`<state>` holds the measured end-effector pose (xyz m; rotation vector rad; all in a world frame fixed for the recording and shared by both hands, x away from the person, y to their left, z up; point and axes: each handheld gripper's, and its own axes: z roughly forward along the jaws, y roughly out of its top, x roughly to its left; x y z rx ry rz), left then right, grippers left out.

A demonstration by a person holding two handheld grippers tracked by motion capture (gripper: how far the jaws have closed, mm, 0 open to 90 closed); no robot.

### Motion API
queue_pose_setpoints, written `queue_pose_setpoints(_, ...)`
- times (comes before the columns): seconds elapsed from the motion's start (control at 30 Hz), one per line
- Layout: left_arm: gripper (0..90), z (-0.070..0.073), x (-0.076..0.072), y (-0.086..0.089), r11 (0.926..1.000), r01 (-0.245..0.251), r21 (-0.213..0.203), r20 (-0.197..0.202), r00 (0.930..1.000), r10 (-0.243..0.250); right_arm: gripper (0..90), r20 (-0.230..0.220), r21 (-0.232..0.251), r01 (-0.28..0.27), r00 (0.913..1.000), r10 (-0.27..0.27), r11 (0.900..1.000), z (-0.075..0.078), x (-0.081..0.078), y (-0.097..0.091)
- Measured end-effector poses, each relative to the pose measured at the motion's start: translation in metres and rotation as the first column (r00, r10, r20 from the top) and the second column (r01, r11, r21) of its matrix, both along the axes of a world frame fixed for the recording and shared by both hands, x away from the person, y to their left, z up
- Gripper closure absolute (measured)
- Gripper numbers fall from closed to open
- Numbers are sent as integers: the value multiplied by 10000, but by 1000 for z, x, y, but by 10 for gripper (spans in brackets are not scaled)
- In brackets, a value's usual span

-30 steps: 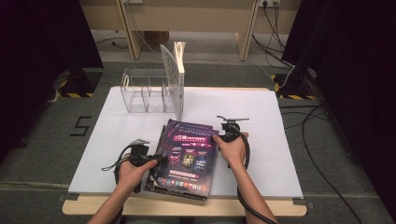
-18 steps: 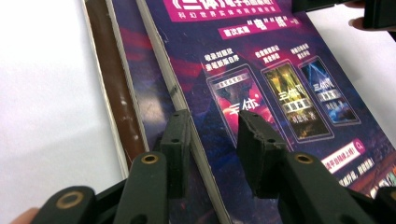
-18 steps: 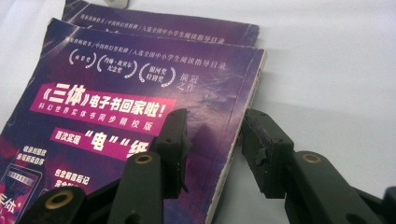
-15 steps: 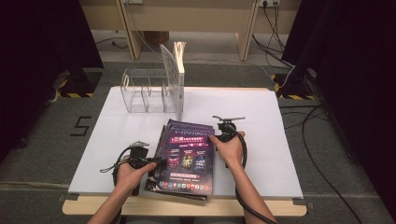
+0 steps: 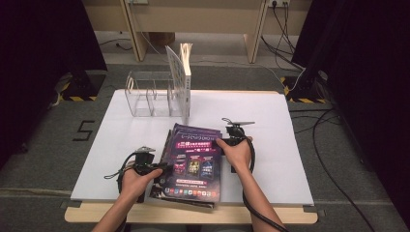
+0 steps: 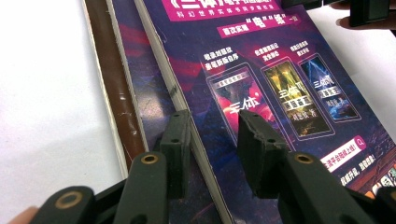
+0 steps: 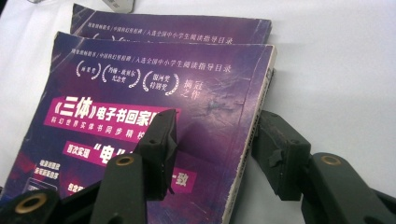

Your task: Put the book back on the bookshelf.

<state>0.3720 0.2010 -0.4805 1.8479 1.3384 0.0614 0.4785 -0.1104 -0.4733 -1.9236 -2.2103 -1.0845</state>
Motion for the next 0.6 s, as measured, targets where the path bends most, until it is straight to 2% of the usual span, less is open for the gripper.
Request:
queue_pose_setpoints(0.2,643,2,1,-2,9995,85,318,33,10000,-86,616,331,-602,-174,9993,194,9980,9,-2,1)
queue_pose_setpoints(0.33,657,2,1,-1,9991,78,415,45,10000,-80,646,613,-908,-187,9978,243,9957,15,-5,5)
queue_pose_setpoints(0.5,662,3,1,-1,9983,52,577,69,10000,-56,710,1080,-1049,-402,9928,516,9937,26,-8,8)
queue_pose_setpoints(0.6,660,4,0,-2,9978,67,662,102,9999,-74,736,1131,-975,-540,9915,649,9938,33,-8,9)
